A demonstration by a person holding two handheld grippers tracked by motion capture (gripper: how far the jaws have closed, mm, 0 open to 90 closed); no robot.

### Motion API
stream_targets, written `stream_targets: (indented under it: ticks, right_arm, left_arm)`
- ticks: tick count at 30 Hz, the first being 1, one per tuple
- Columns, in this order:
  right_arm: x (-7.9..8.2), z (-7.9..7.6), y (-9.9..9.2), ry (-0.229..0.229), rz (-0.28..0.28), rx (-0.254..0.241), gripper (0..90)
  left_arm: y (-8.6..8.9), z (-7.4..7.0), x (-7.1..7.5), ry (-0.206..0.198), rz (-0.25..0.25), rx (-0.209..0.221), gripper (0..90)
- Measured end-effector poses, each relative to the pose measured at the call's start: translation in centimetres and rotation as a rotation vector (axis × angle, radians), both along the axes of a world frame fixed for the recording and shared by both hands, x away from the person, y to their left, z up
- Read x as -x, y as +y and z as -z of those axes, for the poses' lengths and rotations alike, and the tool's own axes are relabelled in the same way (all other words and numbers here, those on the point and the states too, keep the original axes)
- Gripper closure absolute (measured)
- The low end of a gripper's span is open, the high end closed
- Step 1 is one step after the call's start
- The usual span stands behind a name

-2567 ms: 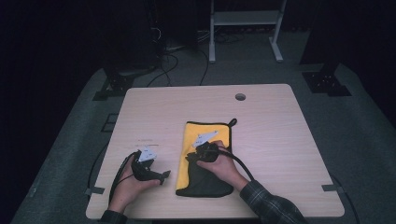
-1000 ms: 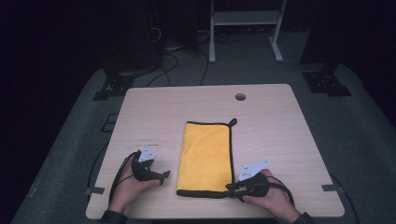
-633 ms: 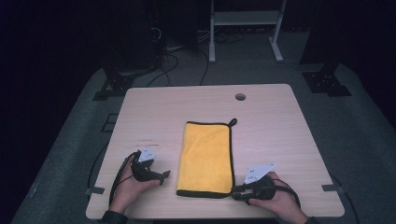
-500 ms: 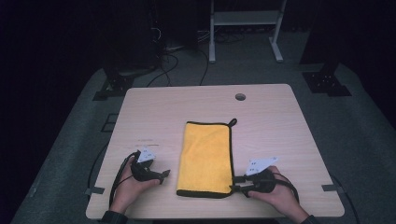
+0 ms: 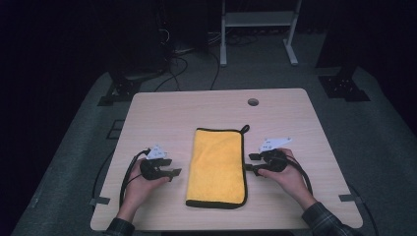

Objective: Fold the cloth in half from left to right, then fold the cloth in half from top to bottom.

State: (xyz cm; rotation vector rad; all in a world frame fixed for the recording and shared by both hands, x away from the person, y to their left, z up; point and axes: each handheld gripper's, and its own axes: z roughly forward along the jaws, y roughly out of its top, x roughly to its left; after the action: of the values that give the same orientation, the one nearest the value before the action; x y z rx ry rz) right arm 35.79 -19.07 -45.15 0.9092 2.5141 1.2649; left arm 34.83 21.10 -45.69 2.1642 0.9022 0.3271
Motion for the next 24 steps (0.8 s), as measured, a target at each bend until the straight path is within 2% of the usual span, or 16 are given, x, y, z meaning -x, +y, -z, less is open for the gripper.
stream_targets:
  ticks: [1, 2, 4, 8, 15, 19, 24]
  right_arm:
    - [-0.5, -0.1, 0.0, 0.009, 0.006, -0.006, 46.3]
    - [-1.0, -0.1, 0.0, 0.003, 0.007, 0.006, 45.8]
    - [-1.8, -0.3, 0.1, 0.005, 0.024, -0.009, 45.1]
    - [-3.2, -0.7, 0.2, -0.009, 0.039, -0.001, 44.5]
    - [-5.9, -1.1, 0.5, -0.024, 0.079, 0.009, 43.8]
    - [-7.6, -1.2, 0.8, -0.029, 0.096, 0.018, 42.9]
    - [-9.6, -0.7, 1.5, -0.022, 0.114, 0.031, 40.7]
  left_arm:
    - [-0.4, -0.3, -0.4, 0.001, 0.008, -0.003, 41.4]
    - [-0.6, -0.5, -0.8, 0.000, 0.010, 0.005, 41.3]
    - [-1.1, -1.0, -1.7, 0.001, 0.020, 0.006, 41.5]
    - [-2.3, -2.0, -3.7, -0.010, 0.032, 0.002, 41.5]
    - [-4.3, -3.3, -7.3, -0.047, 0.045, -0.011, 40.4]
    - [-5.1, -3.5, -9.2, -0.049, 0.044, -0.008, 40.1]
    - [-6.0, -3.1, -11.7, -0.043, 0.033, -0.038, 40.3]
